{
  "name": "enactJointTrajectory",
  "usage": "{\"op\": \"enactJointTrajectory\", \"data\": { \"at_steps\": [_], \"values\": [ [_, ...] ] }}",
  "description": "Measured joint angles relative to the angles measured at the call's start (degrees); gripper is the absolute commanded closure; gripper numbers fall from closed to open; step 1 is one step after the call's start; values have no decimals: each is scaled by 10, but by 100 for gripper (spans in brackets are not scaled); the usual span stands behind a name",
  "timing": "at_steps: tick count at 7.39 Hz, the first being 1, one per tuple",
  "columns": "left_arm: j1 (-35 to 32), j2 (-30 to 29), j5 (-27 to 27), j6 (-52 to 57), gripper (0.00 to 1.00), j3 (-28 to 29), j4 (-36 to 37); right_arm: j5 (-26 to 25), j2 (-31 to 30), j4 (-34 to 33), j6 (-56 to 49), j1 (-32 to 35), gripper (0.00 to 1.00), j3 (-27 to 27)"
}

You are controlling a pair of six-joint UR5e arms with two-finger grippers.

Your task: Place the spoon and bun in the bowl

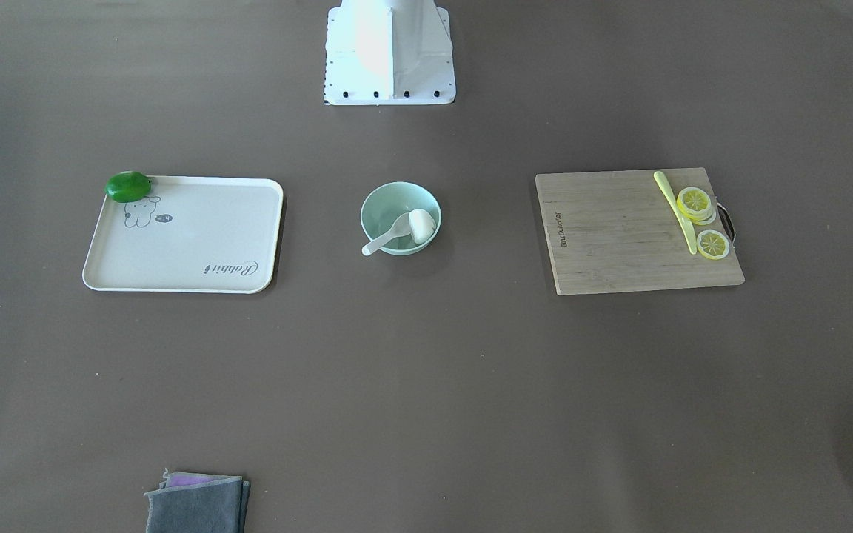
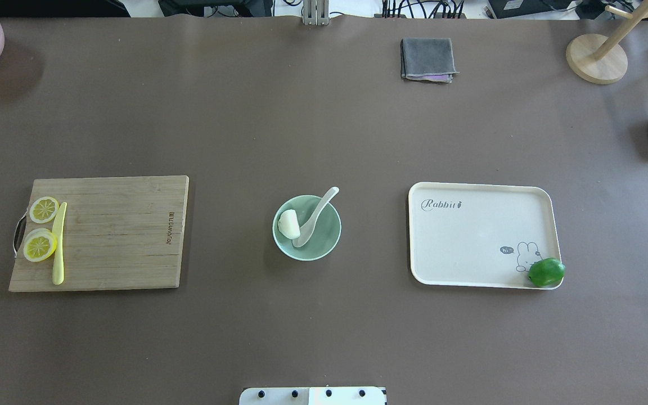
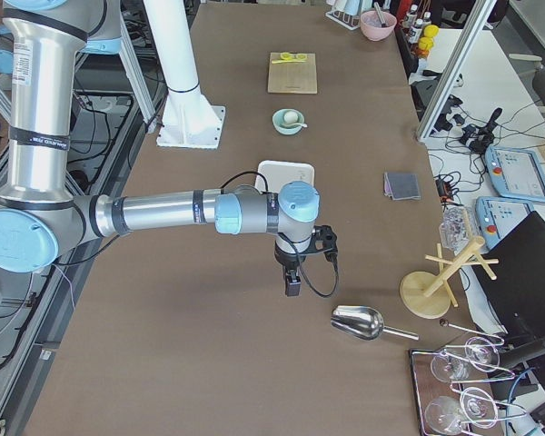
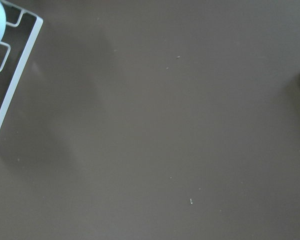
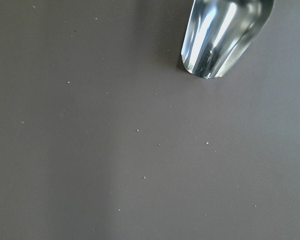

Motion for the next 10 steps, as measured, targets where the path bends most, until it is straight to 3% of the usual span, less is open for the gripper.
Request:
{"op": "enactJointTrajectory", "data": {
  "at_steps": [2, 6, 10],
  "values": [
    [-12, 10, -15, -17, 1, -4, 0, -1, -1, 0, 0, 0, 0, 0],
    [-22, 58, -37, -39, 1, -70, 3, 0, -1, 2, 1, 0, 0, 1],
    [-23, 67, -37, -40, 1, -78, -1, -1, 2, 5, 2, -1, 0, 2]
  ]
}}
